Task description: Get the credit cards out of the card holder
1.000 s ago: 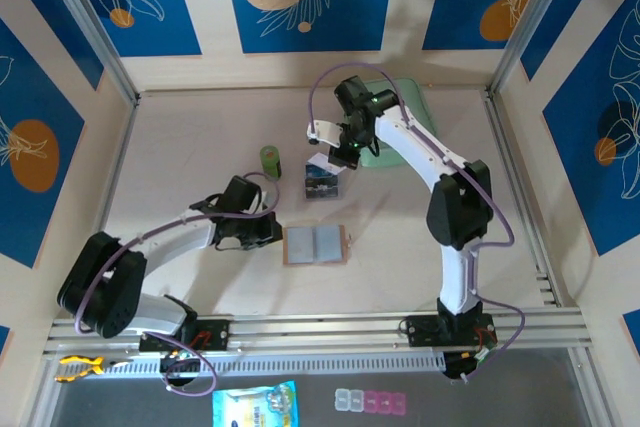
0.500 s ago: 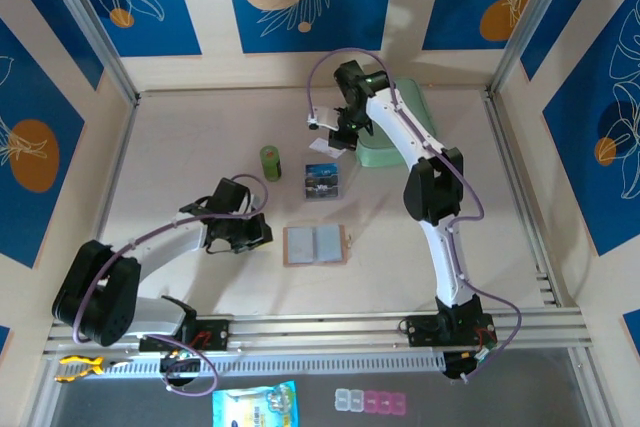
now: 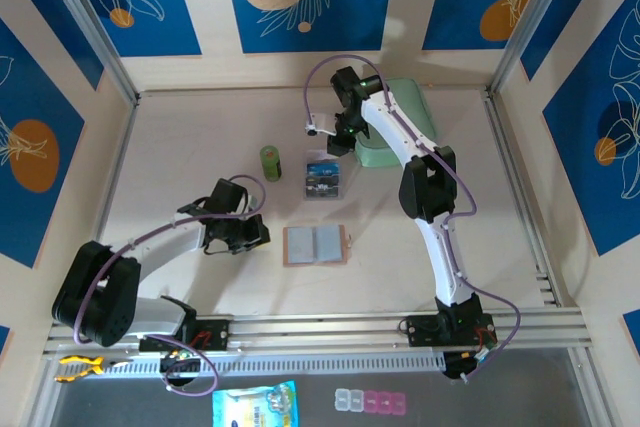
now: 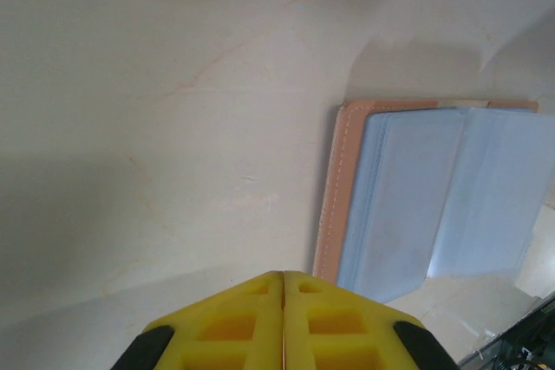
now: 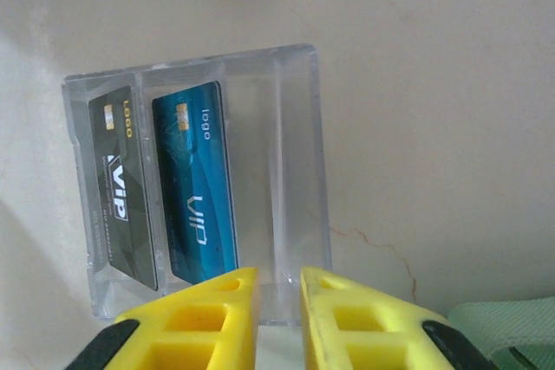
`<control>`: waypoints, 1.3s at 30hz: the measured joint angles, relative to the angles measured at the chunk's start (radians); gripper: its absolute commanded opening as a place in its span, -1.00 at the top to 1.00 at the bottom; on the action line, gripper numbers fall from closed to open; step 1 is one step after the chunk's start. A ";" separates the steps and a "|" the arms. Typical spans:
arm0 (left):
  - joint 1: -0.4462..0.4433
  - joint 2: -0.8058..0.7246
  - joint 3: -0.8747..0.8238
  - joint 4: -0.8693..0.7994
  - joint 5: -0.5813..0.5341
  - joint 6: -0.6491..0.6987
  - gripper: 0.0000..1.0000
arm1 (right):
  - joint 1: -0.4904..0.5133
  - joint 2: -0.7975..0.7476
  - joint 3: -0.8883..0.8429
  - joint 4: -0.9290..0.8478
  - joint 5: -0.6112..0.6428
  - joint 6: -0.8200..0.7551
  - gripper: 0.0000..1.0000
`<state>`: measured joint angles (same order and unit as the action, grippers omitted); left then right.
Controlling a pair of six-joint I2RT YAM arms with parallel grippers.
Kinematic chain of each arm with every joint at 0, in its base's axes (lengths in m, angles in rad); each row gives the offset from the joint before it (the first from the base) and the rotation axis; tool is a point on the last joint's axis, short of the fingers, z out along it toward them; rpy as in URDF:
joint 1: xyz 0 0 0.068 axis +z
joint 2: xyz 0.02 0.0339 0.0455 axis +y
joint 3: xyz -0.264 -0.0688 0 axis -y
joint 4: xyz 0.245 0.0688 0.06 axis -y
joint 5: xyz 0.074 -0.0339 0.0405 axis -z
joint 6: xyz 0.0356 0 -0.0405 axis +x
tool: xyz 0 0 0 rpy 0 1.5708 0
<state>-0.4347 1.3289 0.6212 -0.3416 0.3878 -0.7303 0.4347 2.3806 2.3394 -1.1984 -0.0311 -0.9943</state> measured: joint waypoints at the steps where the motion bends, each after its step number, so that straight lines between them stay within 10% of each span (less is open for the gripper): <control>1: 0.001 0.000 -0.001 0.001 0.000 0.000 0.85 | 0.000 0.000 0.000 0.011 0.006 0.002 0.54; 39: 0.003 -0.006 -0.032 0.033 0.026 -0.003 0.83 | 0.029 -0.031 -0.153 0.275 0.054 0.160 0.38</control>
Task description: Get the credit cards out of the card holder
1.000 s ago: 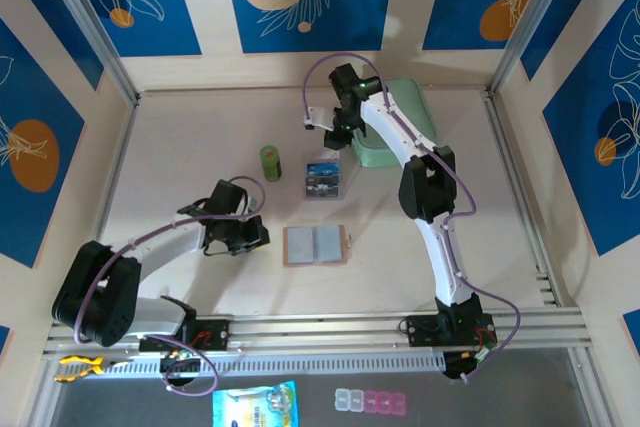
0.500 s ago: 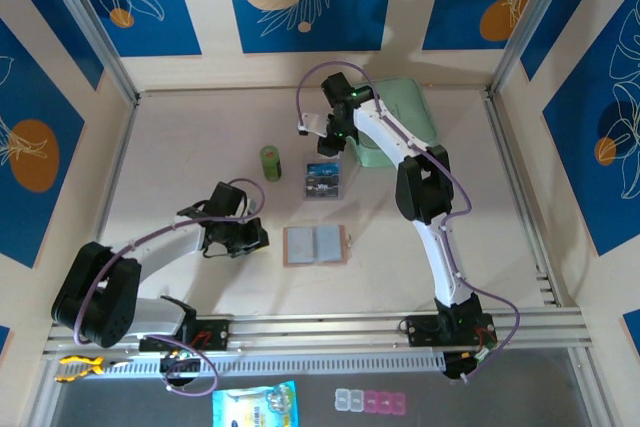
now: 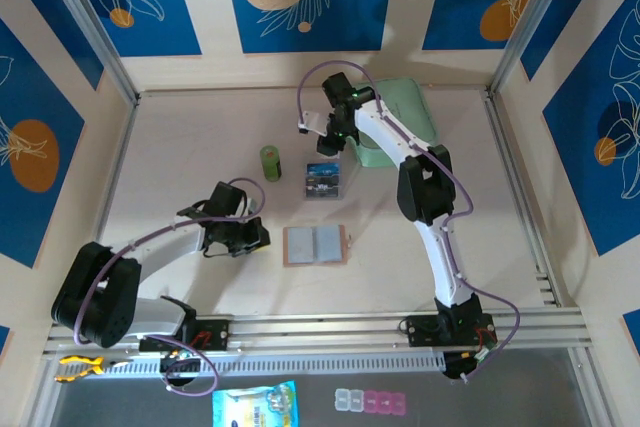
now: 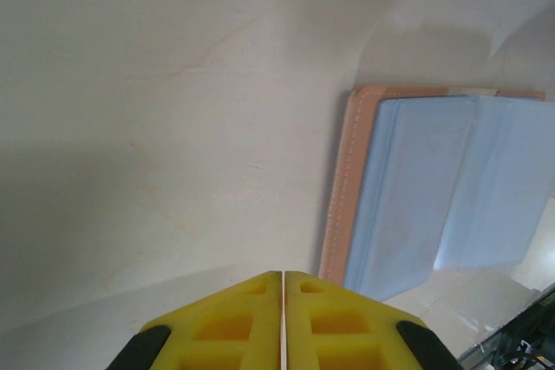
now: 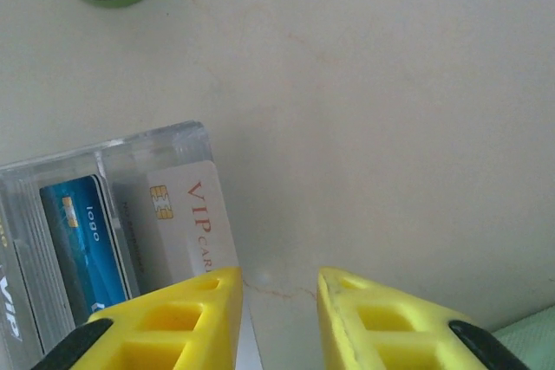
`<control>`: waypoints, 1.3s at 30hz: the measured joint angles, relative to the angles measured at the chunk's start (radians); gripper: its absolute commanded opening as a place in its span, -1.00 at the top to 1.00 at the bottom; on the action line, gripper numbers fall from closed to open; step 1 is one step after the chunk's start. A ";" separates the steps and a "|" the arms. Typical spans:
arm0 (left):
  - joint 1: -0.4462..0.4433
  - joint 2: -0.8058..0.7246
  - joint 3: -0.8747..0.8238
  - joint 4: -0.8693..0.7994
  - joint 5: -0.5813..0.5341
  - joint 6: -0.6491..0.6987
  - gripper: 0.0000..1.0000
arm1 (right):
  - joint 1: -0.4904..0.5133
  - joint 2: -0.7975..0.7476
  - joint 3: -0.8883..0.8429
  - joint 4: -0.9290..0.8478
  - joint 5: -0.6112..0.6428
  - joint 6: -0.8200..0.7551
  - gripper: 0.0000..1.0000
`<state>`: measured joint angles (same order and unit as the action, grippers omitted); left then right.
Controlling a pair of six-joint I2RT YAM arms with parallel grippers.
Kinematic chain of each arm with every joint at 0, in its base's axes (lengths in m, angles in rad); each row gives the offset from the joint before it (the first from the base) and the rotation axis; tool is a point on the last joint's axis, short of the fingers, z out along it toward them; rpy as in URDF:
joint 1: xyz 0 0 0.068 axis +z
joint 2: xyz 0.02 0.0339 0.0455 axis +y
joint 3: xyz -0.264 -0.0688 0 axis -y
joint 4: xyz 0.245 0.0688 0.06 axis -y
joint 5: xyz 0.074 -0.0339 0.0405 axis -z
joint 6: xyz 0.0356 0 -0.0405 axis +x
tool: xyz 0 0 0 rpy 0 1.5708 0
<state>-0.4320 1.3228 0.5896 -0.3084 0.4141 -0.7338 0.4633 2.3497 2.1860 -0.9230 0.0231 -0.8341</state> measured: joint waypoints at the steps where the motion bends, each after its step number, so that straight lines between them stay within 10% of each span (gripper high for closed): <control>1: 0.000 0.000 0.000 0.003 0.002 0.000 0.83 | -0.002 -0.006 -0.006 0.010 0.004 0.007 0.38; 39: -0.010 0.050 -0.011 0.116 0.062 -0.040 0.85 | -0.006 -0.287 -0.310 0.197 0.005 0.266 0.40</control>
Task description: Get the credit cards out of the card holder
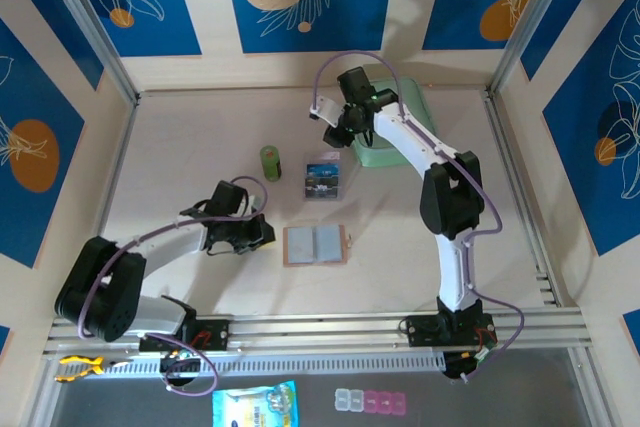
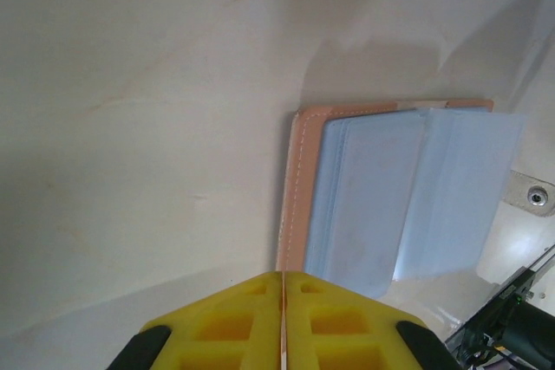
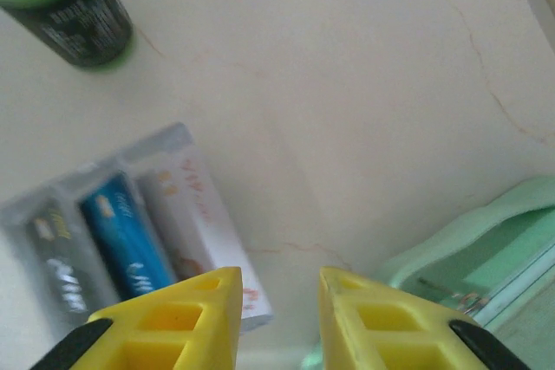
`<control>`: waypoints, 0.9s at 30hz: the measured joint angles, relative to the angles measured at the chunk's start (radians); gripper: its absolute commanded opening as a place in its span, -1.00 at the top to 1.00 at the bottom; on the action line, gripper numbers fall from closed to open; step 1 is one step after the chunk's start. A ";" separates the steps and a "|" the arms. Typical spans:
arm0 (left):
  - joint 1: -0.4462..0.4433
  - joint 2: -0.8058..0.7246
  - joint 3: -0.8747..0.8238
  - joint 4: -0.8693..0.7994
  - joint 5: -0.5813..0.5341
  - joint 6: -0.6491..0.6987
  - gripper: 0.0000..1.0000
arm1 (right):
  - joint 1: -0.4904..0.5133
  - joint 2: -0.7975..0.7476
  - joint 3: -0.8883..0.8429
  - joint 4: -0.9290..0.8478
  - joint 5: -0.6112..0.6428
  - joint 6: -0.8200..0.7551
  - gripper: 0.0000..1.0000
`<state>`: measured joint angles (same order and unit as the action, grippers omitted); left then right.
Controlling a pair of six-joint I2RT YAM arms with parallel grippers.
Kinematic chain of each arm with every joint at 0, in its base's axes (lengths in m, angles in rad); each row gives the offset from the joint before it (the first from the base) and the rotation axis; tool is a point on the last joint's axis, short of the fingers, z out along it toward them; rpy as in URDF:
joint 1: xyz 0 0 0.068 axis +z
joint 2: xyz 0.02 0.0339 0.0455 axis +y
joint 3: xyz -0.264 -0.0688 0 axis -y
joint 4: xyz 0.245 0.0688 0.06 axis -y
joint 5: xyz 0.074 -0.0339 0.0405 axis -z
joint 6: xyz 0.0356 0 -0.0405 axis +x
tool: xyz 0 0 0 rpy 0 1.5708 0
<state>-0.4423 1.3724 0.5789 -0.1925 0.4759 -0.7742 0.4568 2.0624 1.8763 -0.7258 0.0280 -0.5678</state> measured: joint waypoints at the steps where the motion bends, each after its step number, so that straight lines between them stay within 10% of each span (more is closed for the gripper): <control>1: -0.004 0.010 0.002 0.006 0.004 -0.003 0.85 | 0.004 -0.022 -0.024 0.006 -0.009 0.042 0.40; 15: -0.093 0.129 0.024 0.102 0.029 -0.032 0.97 | 0.072 -0.302 -0.476 0.144 -0.186 0.797 0.55; 27: -0.099 0.129 0.024 0.077 0.010 -0.031 1.00 | 0.259 -0.325 -0.675 0.220 -0.280 1.129 0.55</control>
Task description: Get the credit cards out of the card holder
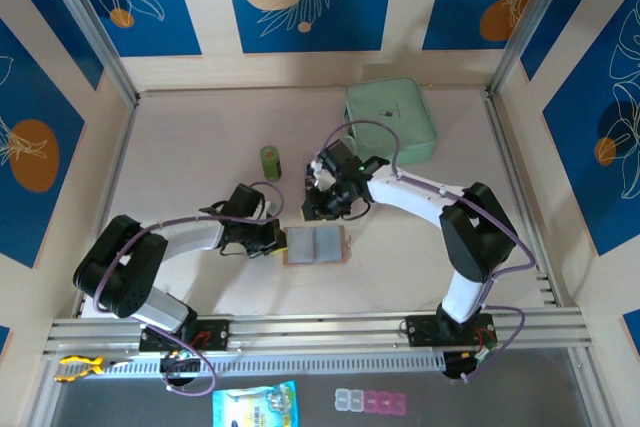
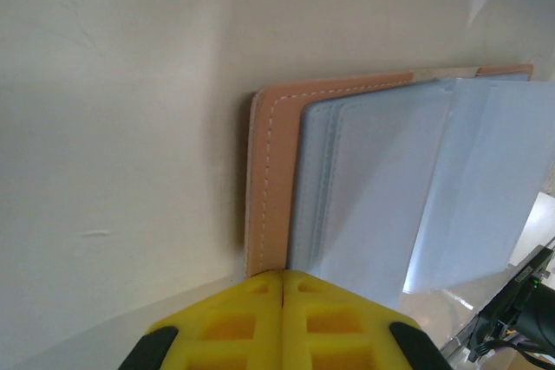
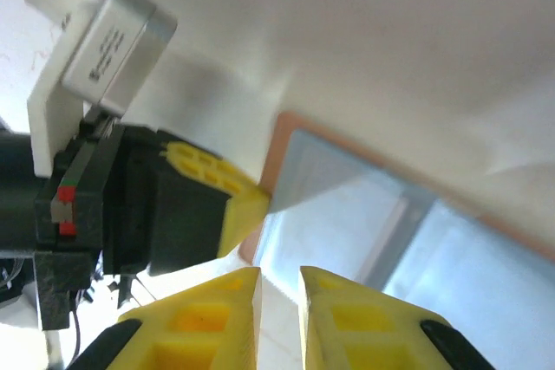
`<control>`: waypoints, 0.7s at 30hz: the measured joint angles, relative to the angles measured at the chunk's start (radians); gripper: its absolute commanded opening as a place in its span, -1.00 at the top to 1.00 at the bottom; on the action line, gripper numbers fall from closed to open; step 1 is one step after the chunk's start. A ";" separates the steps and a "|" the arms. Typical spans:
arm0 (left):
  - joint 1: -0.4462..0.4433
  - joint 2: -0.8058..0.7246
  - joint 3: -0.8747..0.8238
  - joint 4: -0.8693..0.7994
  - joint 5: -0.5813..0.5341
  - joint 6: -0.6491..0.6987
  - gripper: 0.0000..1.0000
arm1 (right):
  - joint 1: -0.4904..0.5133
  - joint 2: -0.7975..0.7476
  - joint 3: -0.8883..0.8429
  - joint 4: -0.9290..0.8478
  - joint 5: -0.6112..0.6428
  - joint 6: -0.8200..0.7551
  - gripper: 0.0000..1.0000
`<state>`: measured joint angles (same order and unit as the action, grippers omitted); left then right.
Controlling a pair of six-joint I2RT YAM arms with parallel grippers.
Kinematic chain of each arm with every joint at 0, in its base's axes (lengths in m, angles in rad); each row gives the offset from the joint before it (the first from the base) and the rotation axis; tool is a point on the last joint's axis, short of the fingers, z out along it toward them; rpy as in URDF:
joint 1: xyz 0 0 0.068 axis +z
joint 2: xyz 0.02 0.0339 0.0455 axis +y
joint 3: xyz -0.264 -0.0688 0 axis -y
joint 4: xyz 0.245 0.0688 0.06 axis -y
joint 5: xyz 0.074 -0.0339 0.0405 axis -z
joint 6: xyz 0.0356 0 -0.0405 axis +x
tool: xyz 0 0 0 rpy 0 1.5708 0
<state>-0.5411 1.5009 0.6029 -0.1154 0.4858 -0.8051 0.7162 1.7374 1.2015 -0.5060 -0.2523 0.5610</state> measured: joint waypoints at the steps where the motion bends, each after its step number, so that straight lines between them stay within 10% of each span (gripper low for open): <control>1: -0.001 0.000 0.000 -0.001 -0.001 0.000 1.00 | 0.010 0.000 -0.012 0.012 -0.007 0.020 0.53; 21: -0.001 -0.002 -0.005 -0.008 -0.013 0.003 1.00 | 0.053 0.043 -0.152 0.208 -0.104 0.253 0.38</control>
<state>-0.5419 1.4990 0.5983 -0.1238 0.4732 -0.8021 0.7689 1.7809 1.0496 -0.2985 -0.3561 0.8139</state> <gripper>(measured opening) 0.044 0.309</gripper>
